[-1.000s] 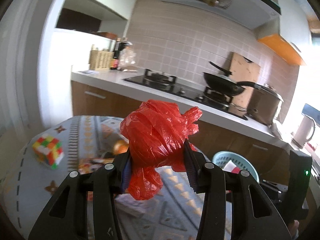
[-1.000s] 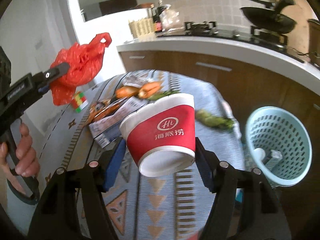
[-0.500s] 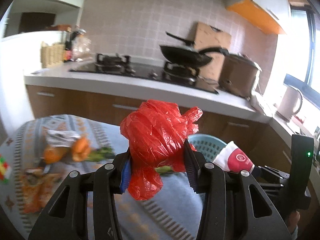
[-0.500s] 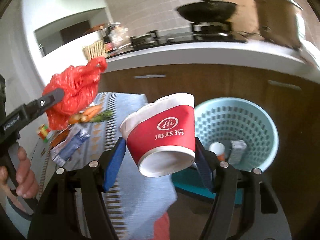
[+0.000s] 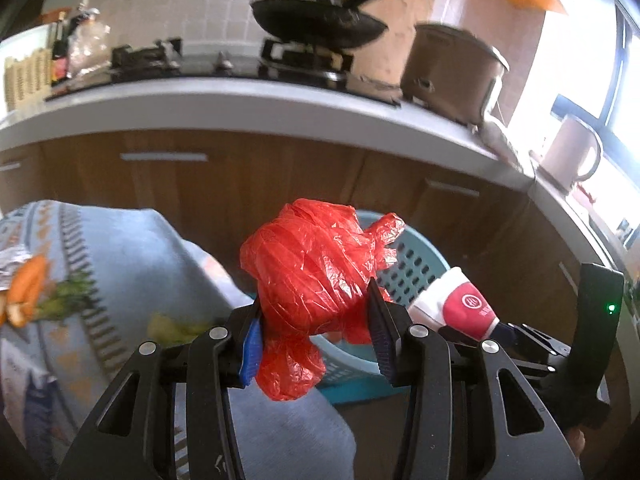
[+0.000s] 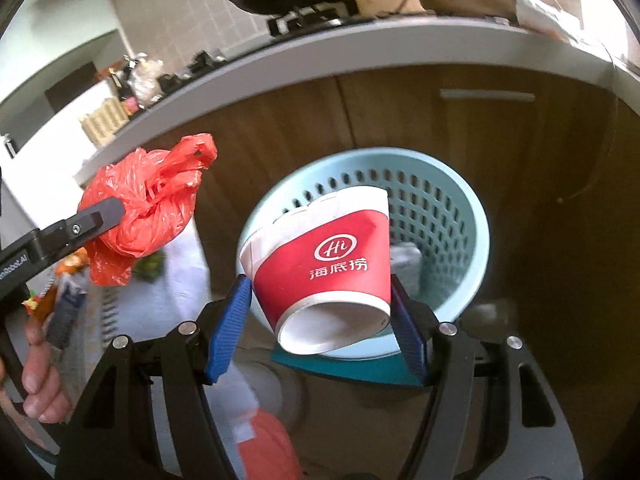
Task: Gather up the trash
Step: 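Open both grippers over the blue basket to drop bag and cup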
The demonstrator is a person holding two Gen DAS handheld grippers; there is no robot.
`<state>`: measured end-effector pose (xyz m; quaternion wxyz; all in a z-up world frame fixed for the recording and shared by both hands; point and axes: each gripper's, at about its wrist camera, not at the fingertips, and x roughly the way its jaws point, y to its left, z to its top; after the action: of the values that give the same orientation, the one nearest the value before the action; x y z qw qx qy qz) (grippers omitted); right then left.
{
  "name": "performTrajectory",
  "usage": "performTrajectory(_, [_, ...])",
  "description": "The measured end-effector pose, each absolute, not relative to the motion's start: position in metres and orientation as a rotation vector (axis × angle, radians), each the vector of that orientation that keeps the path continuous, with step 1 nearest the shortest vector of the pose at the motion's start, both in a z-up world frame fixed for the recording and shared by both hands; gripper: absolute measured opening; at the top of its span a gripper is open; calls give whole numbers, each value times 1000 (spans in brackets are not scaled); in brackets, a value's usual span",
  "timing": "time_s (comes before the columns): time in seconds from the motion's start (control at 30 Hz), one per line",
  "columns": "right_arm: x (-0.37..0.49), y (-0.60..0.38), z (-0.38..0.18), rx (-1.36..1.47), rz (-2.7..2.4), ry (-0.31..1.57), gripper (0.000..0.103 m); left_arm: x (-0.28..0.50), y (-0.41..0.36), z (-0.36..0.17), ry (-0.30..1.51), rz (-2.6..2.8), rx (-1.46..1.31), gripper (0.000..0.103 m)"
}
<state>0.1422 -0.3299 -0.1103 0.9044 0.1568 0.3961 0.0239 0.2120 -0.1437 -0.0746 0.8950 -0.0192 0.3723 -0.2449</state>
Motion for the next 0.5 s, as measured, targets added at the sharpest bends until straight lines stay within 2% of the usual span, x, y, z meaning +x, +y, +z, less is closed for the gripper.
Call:
performTrajectory(0.13, [151, -336, -125, 319, -5, 873, 64, 223, -164, -89, 827, -542, -20, 48])
performTrajectory(0.2, [154, -340, -129, 324, -31, 886, 65, 223, -170, -93, 833, -549, -9, 62])
performTrajectory(0.27, [155, -344, -132, 332, -38, 902, 65, 222, -173, -94, 829, -550, -7, 66])
performTrajectory(0.5, [155, -352, -130, 342, -53, 897, 65, 215, -160, -93, 828, -539, -22, 66])
